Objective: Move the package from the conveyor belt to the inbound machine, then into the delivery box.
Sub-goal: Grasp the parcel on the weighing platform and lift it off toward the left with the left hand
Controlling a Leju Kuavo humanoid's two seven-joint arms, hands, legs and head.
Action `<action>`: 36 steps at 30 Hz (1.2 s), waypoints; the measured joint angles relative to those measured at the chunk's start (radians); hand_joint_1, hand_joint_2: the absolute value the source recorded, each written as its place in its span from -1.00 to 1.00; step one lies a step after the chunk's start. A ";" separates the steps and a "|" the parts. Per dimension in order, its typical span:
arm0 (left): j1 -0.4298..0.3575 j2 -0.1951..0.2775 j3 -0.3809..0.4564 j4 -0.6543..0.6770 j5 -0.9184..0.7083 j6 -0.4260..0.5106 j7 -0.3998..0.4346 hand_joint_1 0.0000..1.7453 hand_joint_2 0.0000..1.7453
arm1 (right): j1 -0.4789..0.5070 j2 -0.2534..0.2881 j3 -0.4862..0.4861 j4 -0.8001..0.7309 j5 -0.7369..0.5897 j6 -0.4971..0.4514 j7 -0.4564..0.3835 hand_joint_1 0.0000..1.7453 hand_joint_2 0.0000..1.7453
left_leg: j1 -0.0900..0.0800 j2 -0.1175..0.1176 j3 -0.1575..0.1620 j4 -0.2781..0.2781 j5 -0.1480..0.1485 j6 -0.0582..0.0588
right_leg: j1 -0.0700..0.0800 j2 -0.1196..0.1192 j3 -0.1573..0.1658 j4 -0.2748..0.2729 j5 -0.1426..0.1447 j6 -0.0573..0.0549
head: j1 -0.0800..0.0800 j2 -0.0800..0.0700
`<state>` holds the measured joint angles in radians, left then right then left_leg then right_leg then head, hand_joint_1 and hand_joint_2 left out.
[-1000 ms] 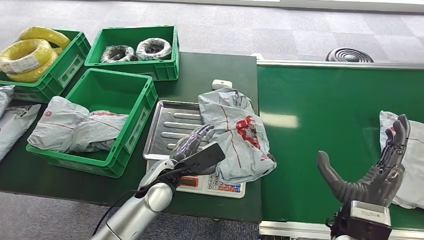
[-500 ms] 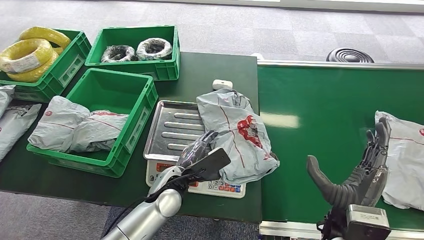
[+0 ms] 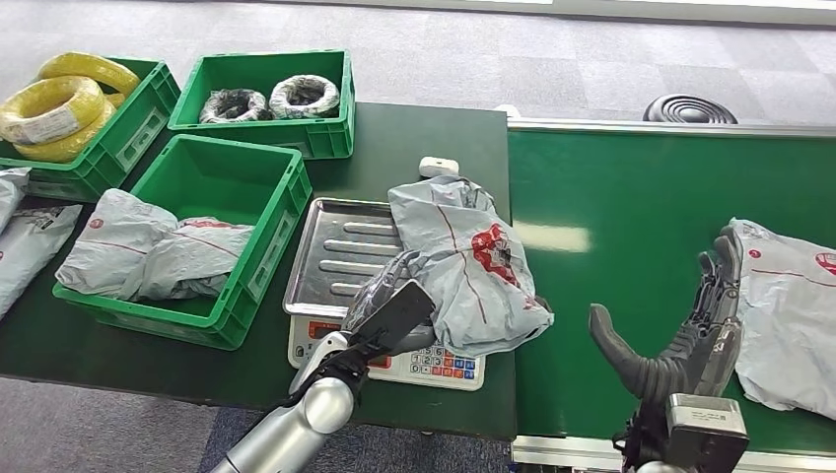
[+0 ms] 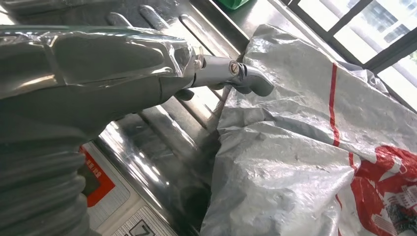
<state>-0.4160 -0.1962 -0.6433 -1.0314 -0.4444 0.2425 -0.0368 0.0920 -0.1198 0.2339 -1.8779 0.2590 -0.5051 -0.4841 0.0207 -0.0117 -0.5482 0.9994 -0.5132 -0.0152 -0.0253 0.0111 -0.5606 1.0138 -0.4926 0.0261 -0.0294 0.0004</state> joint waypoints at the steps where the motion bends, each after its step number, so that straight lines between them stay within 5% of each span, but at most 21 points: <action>1: 0.000 0.002 0.001 -0.002 0.003 0.003 0.001 -1.00 1.00 | -0.002 0.000 0.001 0.001 0.000 0.000 0.000 -1.00 1.00 | 0.000 0.000 0.000 0.000 0.000 0.000 | 0.000 0.000 0.000 0.000 0.000 0.000 | 0.000 0.000; 19: 0.035 0.046 0.031 -0.039 0.029 0.027 -0.008 -1.00 1.00 | -0.011 -0.007 0.008 0.009 0.001 -0.011 0.001 -1.00 1.00 | 0.000 0.000 0.000 0.000 0.000 0.000 | 0.000 0.000 0.000 0.000 0.000 0.000 | 0.000 0.000; 24: 0.005 0.083 0.125 -0.080 -0.024 0.134 -0.002 -1.00 1.00 | -0.006 -0.008 0.005 0.009 0.016 -0.009 0.000 -1.00 1.00 | 0.000 0.000 0.001 0.000 0.001 0.000 | 0.000 0.000 0.000 0.000 0.000 0.000 | 0.000 0.000; 36: -0.072 0.115 0.273 -0.268 -0.114 0.128 0.029 -1.00 1.00 | 0.018 -0.008 -0.004 0.009 0.026 -0.007 -0.009 -1.00 1.00 | 0.000 0.000 0.000 0.000 0.001 0.000 | 0.000 0.000 0.000 0.001 0.000 0.000 | 0.000 0.000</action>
<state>-0.4875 -0.0814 -0.3704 -1.2990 -0.5584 0.3706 -0.0082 0.1100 -0.1274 0.2297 -1.8688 0.2852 -0.5123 -0.4935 0.0208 -0.0116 -0.5478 0.9995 -0.5126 -0.0153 -0.0252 0.0113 -0.5608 1.0143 -0.4925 0.0260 -0.0294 0.0004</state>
